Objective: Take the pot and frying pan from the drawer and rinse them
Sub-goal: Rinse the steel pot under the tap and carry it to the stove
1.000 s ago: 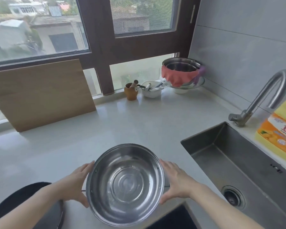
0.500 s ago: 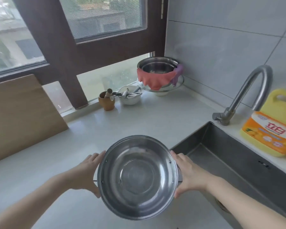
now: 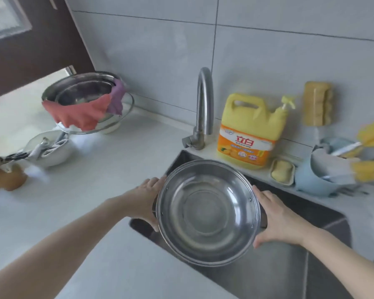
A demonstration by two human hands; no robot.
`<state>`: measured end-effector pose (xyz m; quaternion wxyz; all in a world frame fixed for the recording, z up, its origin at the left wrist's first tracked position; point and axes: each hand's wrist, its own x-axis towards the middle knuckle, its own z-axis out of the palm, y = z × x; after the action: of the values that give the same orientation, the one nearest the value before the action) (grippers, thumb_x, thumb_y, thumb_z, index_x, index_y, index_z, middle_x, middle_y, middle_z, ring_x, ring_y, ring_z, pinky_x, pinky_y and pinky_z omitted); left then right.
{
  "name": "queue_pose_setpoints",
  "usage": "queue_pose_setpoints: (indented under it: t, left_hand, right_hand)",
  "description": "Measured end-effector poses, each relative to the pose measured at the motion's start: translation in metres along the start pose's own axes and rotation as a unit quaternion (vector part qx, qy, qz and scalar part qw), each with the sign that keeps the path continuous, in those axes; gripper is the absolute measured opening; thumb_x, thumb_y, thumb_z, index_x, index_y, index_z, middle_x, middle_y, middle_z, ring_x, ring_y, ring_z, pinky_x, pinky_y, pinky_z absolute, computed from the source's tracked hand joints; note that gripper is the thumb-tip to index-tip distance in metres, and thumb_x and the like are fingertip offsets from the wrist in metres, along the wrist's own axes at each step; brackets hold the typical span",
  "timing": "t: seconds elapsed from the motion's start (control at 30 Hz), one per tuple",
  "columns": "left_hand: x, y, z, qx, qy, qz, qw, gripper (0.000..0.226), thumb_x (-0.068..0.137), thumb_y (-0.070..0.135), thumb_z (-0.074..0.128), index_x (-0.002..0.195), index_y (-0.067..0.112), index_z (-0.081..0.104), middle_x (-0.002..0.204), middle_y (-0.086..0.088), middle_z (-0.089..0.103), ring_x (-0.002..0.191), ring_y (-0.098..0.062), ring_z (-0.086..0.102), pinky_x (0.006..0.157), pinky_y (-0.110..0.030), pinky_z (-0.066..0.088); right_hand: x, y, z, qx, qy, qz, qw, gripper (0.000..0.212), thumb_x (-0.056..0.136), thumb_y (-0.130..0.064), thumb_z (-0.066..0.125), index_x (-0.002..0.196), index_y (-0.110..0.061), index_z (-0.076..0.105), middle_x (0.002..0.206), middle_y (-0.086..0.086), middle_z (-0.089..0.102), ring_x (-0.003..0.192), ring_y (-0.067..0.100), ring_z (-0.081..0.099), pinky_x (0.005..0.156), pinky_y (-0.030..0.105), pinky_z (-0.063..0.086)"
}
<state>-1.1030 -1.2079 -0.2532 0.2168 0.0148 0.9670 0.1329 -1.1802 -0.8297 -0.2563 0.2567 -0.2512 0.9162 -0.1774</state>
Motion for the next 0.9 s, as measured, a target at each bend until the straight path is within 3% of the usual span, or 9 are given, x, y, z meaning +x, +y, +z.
queue_pose_setpoints:
  t: [0.1, 0.27, 0.4, 0.57, 0.9]
  left_hand:
    - [0.041, 0.015, 0.027, 0.023, -0.037, 0.011, 0.999, 0.153, 0.048, 0.061, 0.087, 0.153, 0.023, -0.019, 0.158, 0.002, 0.006, 0.147, -0.021, 0.007, 0.119, -0.033, 0.015]
    - [0.084, 0.019, 0.072, 0.053, -0.071, 0.017, 0.996, 0.147, 0.059, 0.058, 0.084, 0.151, 0.013, -0.021, 0.156, 0.001, 0.010, 0.142, -0.019, 0.015, 0.115, -0.024, 0.011]
    - [0.109, 0.002, 0.108, 0.066, -0.091, -0.005, 0.994, 0.149, 0.060, 0.063, 0.081, 0.150, 0.009, -0.024, 0.156, -0.003, 0.012, 0.142, -0.022, 0.017, 0.118, -0.028, 0.015]
    - [0.128, -0.016, 0.137, 0.080, -0.100, -0.015, 0.992, 0.146, 0.058, 0.059, 0.083, 0.153, 0.012, -0.019, 0.151, -0.002, 0.021, 0.133, -0.021, 0.028, 0.109, -0.030, 0.033]
    - [0.154, -0.027, 0.160, 0.113, -0.117, -0.017, 0.986, 0.148, 0.055, 0.059, 0.084, 0.153, 0.014, -0.017, 0.157, 0.000, 0.013, 0.137, -0.020, 0.025, 0.111, -0.031, 0.032]
  right_hand:
    - [0.007, 0.037, 0.019, 0.010, -0.007, 0.035, 0.999, 0.156, 0.041, -0.069, 0.082, 0.150, -0.032, -0.023, 0.131, -0.017, 0.017, 0.133, 0.004, 0.018, 0.107, 0.026, 0.034]
    - [0.041, 0.077, 0.066, -0.009, -0.034, 0.062, 0.997, 0.155, 0.040, -0.075, 0.077, 0.151, -0.031, -0.023, 0.136, -0.015, 0.019, 0.134, 0.007, 0.023, 0.100, 0.027, 0.041]
    - [0.065, 0.094, 0.101, -0.018, -0.039, 0.069, 0.997, 0.153, 0.042, -0.073, 0.078, 0.152, -0.032, -0.020, 0.137, -0.012, 0.023, 0.132, 0.010, 0.027, 0.089, 0.025, 0.041]
    - [0.087, 0.108, 0.130, -0.030, -0.042, 0.063, 0.997, 0.153, 0.042, -0.078, 0.074, 0.153, -0.026, -0.018, 0.131, -0.009, 0.027, 0.128, 0.012, 0.031, 0.099, 0.029, 0.041]
    - [0.101, 0.120, 0.152, -0.012, -0.040, 0.065, 0.997, 0.154, 0.044, -0.075, 0.078, 0.153, -0.025, -0.019, 0.137, -0.009, 0.026, 0.133, 0.010, 0.026, 0.106, 0.027, 0.037]
